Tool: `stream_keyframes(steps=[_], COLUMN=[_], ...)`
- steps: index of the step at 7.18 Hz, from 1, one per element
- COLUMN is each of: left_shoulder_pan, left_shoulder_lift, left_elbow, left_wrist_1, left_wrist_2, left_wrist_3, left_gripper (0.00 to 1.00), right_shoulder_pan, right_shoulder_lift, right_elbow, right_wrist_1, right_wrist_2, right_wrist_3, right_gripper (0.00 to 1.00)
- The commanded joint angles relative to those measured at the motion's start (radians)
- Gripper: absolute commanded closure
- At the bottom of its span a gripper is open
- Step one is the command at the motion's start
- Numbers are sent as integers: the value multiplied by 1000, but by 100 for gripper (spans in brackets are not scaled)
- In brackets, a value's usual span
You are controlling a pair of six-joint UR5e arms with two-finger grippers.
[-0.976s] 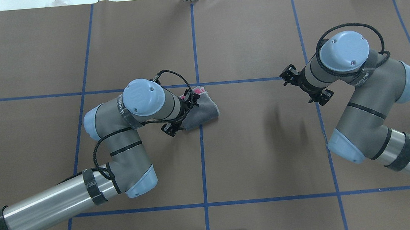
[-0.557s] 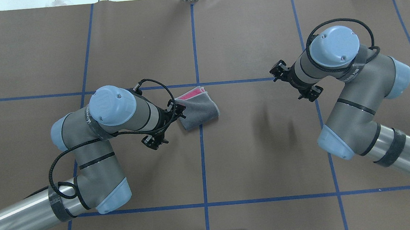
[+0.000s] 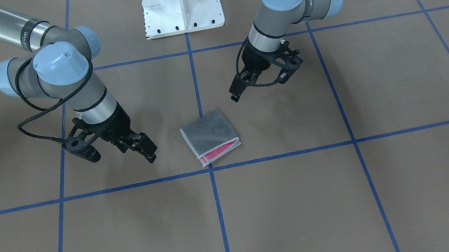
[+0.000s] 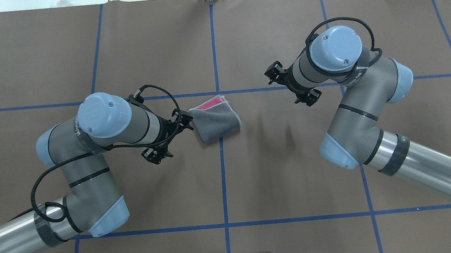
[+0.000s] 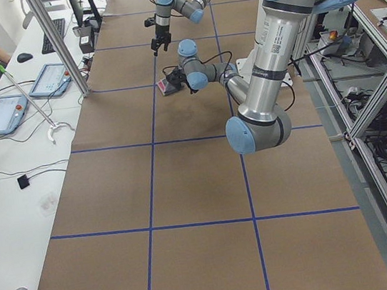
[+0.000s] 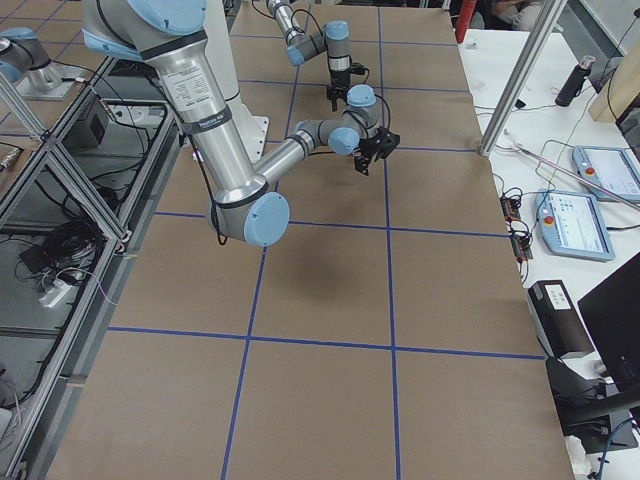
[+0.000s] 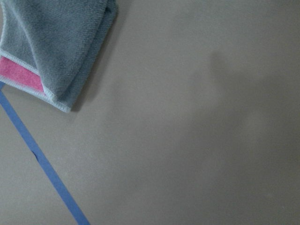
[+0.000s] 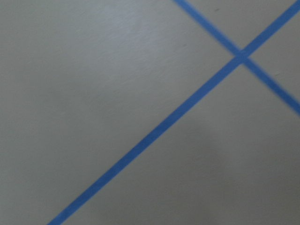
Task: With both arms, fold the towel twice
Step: 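Release the towel and draw the left gripper back while the right gripper approaches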
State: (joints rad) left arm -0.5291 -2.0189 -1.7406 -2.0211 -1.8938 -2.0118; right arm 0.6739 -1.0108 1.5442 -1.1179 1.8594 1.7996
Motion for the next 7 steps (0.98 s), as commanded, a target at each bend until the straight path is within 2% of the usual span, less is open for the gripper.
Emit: stream_keyframes(steps=[1, 2, 4, 5, 6, 7], left_shoulder_pan=[-2, -2, -2, -2, -2, -2], left_shoulder_lift=[40, 40, 39, 39, 39, 39], left_elbow=[-42, -42, -42, -43, -42, -43], left_wrist_1=[-1, -1, -1, -1, -1, -1], left_wrist_2=[4, 5, 7, 7, 7, 7], left_wrist_3=[28, 28, 27, 27, 27, 27], left_gripper=[1, 1, 1, 1, 1, 1], right_shoulder_pan=[-17, -19, -40, -51, -59, -60], right_shoulder_lift=[159, 182, 186, 184, 186, 189], right_elbow=[-155, -197, -207, -226, -272, -289], right_wrist_1=[55, 58, 64, 113, 200, 234], right_wrist_2=[0, 0, -34, -35, -39, -37], right_wrist_3=[-22, -98, -292, -349, -347, -330], right_gripper=[0, 2, 12, 20, 23, 26])
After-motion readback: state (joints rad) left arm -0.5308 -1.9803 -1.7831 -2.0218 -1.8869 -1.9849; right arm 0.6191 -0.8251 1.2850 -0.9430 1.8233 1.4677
